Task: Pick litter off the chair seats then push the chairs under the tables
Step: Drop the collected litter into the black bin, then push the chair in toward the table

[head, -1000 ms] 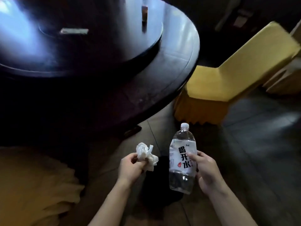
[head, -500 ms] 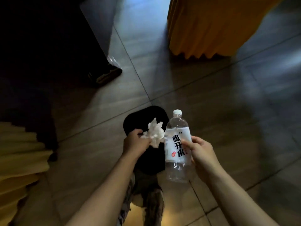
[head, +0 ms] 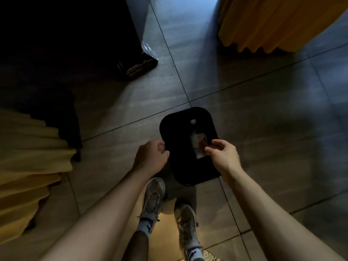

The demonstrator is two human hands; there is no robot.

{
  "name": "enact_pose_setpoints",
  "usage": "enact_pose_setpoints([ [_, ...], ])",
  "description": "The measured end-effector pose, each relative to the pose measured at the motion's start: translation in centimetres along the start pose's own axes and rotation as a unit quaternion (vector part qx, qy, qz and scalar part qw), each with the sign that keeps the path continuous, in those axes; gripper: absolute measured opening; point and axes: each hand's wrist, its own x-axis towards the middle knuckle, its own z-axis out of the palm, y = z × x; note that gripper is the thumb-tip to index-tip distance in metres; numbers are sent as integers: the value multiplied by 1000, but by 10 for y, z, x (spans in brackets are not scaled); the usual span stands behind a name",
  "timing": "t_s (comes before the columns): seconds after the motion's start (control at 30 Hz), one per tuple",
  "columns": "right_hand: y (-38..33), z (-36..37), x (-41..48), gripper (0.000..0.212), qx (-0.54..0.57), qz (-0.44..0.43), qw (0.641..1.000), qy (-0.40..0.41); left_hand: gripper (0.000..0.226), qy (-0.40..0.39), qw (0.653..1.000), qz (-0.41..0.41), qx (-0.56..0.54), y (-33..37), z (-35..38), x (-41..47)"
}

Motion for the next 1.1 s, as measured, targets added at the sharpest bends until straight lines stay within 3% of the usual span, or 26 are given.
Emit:
enact_pose_setpoints([
  [0.2, -22, -30, -85, 47, -149, -77, 986, -27, 41, 17, 997, 26, 74, 20, -44, -84],
  [0.3, -49, -53, -138, 56, -220, -137, 966, -4, 58, 32, 995, 45, 84, 41, -74, -146],
  [0.43, -103, -79, -226, 76, -292, -267, 918, 22, 82, 113, 986, 45, 109, 58, -125, -230],
  [0.6, -164, -92, -339, 86, -369, -389, 841, 74, 88, 236, 962, 44, 128, 56, -186, -334],
  [0.9, -230, -8, -510, 91, -395, -534, 745, 59, 89, 406, 905, -13, 123, -40, -304, -461],
  [1.1, -241, 101, -609, 94, -403, -595, 695, 21, 88, 477, 869, -90, 94, -164, -363, -539],
])
